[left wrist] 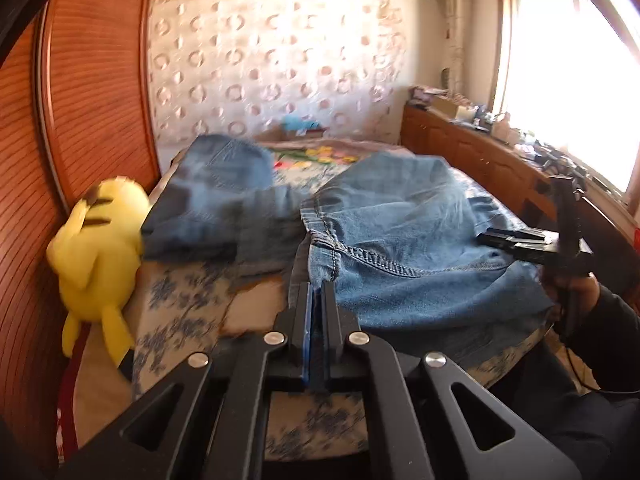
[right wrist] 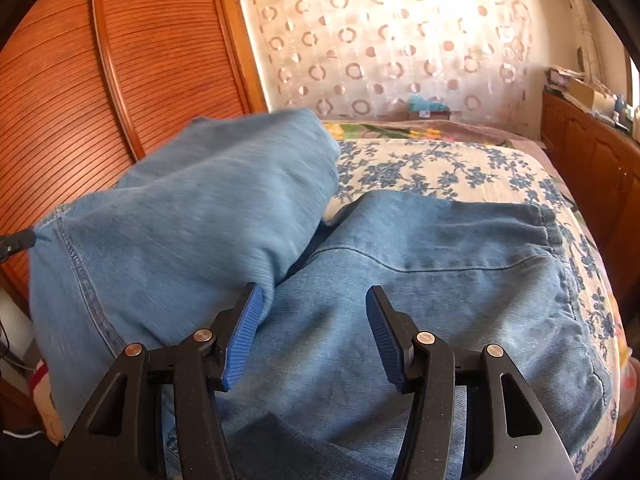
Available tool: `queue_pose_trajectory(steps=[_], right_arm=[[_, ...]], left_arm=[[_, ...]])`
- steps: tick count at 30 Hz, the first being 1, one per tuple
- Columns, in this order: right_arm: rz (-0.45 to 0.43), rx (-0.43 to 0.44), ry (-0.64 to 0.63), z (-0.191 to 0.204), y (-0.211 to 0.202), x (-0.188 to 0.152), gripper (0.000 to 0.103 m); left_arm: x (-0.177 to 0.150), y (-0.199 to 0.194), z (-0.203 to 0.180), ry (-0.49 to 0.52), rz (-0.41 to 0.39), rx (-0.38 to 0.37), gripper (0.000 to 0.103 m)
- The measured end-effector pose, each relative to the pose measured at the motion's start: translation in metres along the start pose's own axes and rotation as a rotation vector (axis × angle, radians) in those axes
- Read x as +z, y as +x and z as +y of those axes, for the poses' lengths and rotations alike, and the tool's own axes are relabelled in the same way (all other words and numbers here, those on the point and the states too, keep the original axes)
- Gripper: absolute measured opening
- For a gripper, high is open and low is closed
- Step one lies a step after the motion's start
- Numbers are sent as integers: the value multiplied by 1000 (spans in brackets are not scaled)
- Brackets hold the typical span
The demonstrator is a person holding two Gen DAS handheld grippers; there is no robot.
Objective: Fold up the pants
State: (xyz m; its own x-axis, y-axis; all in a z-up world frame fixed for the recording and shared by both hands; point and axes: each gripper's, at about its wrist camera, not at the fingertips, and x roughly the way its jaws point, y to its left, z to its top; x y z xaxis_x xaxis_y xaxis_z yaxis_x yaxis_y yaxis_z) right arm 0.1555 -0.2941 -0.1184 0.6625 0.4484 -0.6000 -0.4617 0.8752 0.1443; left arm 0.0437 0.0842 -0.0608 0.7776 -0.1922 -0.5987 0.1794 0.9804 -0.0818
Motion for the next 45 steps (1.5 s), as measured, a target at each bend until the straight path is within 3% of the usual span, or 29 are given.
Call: queue_pose_trajectory(steps=[6, 11, 13, 18, 28, 37, 42, 45], right_arm=[[9, -12, -20, 7, 2, -2, 55], [7, -21, -32, 11, 3, -2, 55], [7, -21, -32, 11, 3, -3, 55], [7, -21, -33, 11, 3, -3, 55], [3, -25, -34, 13, 2, -4, 55], [-8, -28, -40, 15, 1, -4, 55], [-13, -27, -42, 15, 0, -4, 55], [-11, -26, -41, 15, 0, -5, 55]], left_arm=[[-15, 16, 1, 10, 66, 29, 6], [-4, 15, 4, -3, 39, 16, 33], [3, 15, 5, 3, 20, 17, 38], [32, 36, 2, 37, 9, 5, 38], [78, 109, 6, 61, 106, -34, 38], [74, 157, -5, 69, 241, -18, 38], [65, 167, -22, 127, 282, 28, 38], [62, 169, -25, 136, 295, 17, 38]])
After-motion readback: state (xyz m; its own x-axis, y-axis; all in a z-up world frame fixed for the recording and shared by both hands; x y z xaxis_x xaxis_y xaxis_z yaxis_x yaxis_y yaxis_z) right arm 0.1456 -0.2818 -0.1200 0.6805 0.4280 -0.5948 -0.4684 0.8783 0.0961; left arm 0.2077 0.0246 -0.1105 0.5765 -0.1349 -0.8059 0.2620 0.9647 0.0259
